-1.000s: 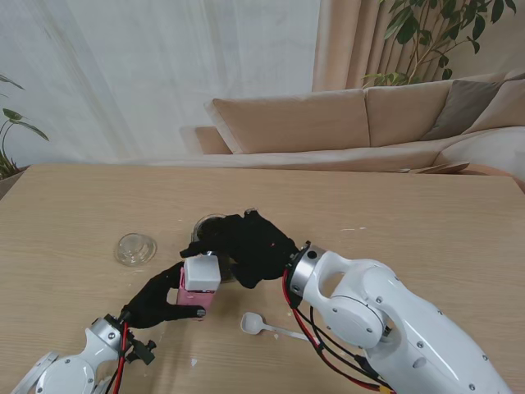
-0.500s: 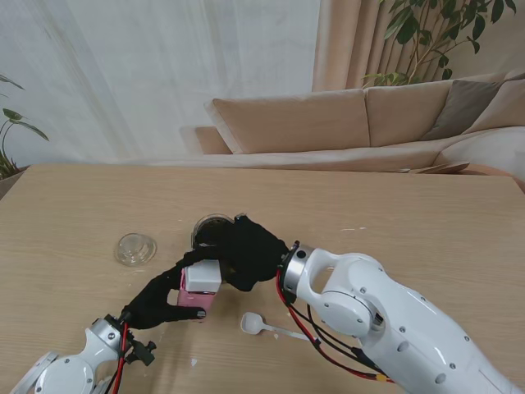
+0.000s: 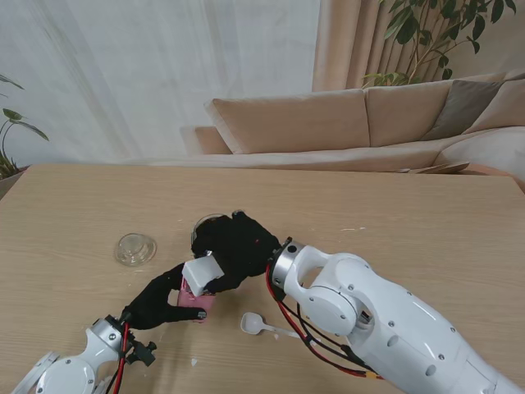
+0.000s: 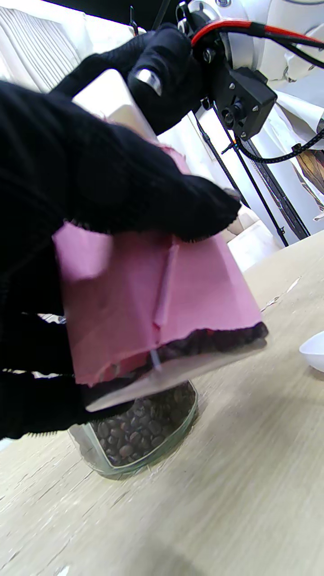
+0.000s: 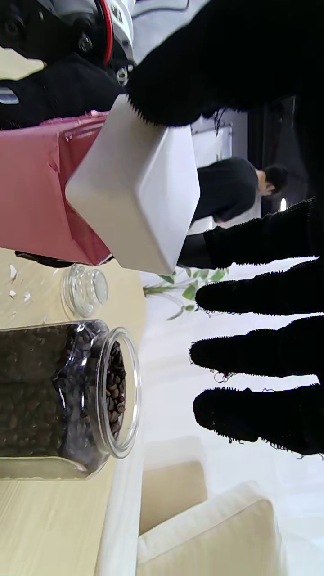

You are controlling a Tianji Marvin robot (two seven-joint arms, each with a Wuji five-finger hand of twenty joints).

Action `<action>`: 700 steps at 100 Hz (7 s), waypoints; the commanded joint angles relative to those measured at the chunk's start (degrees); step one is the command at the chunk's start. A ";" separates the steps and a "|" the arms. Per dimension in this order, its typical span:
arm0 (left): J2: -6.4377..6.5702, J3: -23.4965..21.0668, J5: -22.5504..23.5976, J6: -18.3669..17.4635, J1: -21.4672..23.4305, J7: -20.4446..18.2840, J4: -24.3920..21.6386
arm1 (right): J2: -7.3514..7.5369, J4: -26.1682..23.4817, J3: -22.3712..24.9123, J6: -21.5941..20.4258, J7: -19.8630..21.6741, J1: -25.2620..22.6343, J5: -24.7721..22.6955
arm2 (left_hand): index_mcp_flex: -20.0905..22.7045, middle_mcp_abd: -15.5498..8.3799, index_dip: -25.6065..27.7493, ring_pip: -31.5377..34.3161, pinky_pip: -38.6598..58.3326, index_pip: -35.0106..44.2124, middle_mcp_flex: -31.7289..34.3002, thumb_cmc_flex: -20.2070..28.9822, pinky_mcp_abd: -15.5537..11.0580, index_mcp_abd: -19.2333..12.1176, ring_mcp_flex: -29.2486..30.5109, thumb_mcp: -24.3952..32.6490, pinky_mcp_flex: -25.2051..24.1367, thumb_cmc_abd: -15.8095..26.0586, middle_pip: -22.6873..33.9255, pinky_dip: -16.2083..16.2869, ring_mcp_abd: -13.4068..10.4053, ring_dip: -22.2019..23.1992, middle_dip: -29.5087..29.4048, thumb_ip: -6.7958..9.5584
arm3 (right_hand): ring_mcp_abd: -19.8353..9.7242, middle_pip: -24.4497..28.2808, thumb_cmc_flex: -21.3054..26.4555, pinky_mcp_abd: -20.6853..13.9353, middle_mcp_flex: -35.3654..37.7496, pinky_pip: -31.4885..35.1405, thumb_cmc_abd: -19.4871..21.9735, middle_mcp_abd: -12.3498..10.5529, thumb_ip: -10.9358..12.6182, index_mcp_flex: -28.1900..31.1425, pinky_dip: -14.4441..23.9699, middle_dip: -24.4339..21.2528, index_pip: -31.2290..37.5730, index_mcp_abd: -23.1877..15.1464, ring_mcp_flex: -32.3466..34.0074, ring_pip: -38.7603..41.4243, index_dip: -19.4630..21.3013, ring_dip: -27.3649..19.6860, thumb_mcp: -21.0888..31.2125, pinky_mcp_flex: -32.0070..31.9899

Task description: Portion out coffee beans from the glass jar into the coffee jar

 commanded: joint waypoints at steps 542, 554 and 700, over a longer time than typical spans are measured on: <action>0.05 -0.78 -0.20 -0.27 1.06 -2.13 -1.49 | -0.22 2.79 -0.77 -9.00 2.36 3.13 2.54 | 3.74 -4.09 5.13 6.68 9.69 10.76 4.23 10.94 0.13 -9.11 0.70 9.52 3.14 11.65 11.45 4.19 1.28 6.13 5.48 4.09 | -0.63 -5.01 6.37 0.67 1.11 -2.80 4.37 -2.71 1.04 2.45 -0.80 -3.85 -15.37 -14.96 0.69 -3.62 -15.65 -0.93 3.65 -1.35; 0.04 -0.75 -0.14 -0.35 1.15 -2.00 -1.56 | -0.60 3.65 -1.85 -7.57 1.40 3.52 3.54 | 3.74 -4.08 5.12 6.71 9.66 10.75 4.30 10.93 0.20 -9.03 0.67 9.43 3.08 11.68 11.45 4.22 1.26 6.12 5.51 4.09 | -0.55 -3.75 5.70 0.97 2.79 -2.16 4.40 -2.11 1.29 5.86 -0.38 -2.84 -10.23 -11.77 1.46 -2.97 -12.21 -0.59 1.74 -0.80; -0.95 -0.22 1.85 -1.40 1.37 2.67 -1.21 | -2.93 2.04 -7.17 7.34 -2.40 3.57 6.92 | 3.62 -3.88 5.07 8.34 11.68 11.33 3.81 10.58 0.14 -9.05 0.56 10.19 3.24 11.07 12.36 5.71 1.68 7.06 6.05 4.09 | 5.74 -4.45 1.86 4.54 11.17 4.52 3.37 4.53 1.90 -4.20 0.52 -6.87 -26.61 3.45 9.36 -0.34 -26.21 1.37 -0.27 5.20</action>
